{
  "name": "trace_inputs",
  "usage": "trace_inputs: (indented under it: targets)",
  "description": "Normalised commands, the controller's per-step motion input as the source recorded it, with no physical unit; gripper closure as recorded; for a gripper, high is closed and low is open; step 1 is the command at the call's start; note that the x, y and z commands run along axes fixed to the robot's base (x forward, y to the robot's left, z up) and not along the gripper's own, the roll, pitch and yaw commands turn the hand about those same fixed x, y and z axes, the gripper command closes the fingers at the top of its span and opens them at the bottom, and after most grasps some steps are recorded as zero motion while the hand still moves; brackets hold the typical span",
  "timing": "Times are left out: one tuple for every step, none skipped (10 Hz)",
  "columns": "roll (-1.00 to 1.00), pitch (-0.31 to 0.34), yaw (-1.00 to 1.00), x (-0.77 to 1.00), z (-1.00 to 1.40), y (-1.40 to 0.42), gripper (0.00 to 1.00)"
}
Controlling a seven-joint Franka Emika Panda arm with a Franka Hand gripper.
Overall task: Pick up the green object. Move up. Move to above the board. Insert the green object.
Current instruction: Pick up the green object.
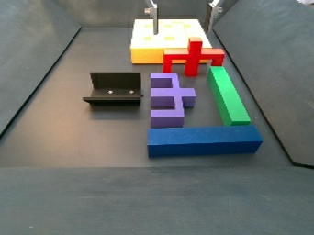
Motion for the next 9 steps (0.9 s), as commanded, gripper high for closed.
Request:
trace_inputs:
  targets:
    - [-0.01, 0.000, 0.00, 0.00, 0.00, 0.00, 0.00]
    - [-0.04, 0.000, 0.00, -0.01, -0.06, 0.00, 0.00]
    - [-0.06, 0.000, 0.00, -0.08, -0.20, 0.00, 0.00]
    - [-0.03, 0.000, 0.00, -0.03, -0.22, 0.00, 0.00]
    - [-0.02, 0.000, 0.00, -0.08, -0.21, 0.00, 0.00]
    - [-0.02, 0.000, 0.00, -0.05, -0.19, 0.00, 0.00]
    - [-0.01, 0.000, 0.00, -0.14, -0.16, 0.00, 0.00]
    - [-0.03, -0.057, 0.00, -0.43, -0.18, 0.00, 0.00]
    - [0.00, -0.121, 0.00, -0.61, -0.31, 0.00, 0.00]
